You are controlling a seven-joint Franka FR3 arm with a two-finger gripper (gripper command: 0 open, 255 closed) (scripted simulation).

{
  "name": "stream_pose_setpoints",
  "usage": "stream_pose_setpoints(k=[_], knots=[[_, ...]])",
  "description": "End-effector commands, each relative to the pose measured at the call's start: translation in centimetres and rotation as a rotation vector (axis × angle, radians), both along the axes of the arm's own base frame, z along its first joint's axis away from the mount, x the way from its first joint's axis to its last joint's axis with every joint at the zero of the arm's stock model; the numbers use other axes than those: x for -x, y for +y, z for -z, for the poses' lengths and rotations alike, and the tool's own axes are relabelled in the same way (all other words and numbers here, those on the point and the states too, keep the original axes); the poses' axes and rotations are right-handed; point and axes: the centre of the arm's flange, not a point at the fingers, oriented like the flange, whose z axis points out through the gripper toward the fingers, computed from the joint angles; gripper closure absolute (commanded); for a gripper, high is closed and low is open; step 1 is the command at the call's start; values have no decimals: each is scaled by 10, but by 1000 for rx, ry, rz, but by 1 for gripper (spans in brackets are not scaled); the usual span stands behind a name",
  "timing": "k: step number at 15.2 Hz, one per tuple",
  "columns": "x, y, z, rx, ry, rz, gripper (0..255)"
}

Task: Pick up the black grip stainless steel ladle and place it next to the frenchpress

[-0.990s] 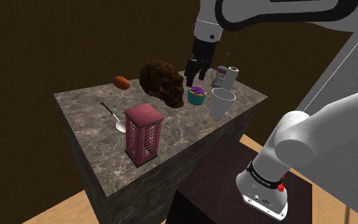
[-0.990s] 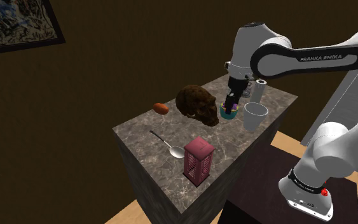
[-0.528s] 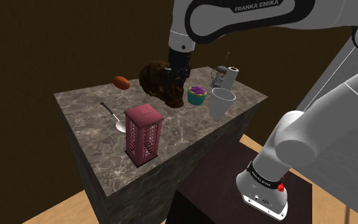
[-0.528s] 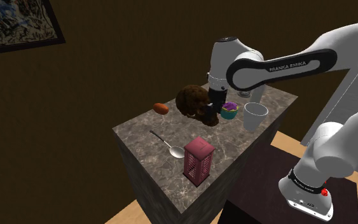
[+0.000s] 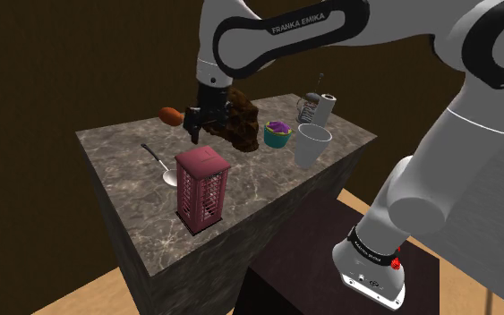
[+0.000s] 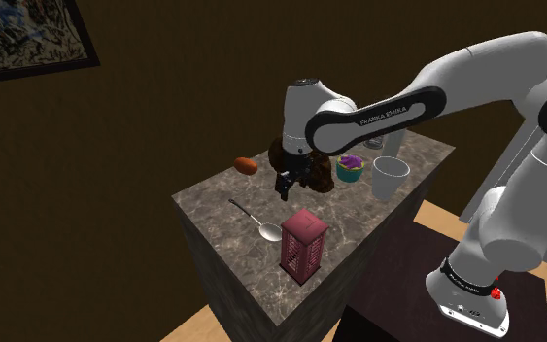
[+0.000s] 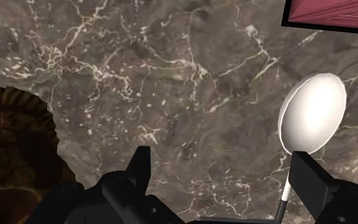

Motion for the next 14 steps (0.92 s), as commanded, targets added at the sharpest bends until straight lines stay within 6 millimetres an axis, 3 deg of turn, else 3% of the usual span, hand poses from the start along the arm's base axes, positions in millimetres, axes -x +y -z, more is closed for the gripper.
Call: stream_pose_setpoints(k=[1, 10, 14], knots=[[-14, 14, 12, -11, 2, 17, 0], [-95, 76, 65, -59, 9, 87, 0], [-97, 80, 83, -60, 9, 89, 0]])
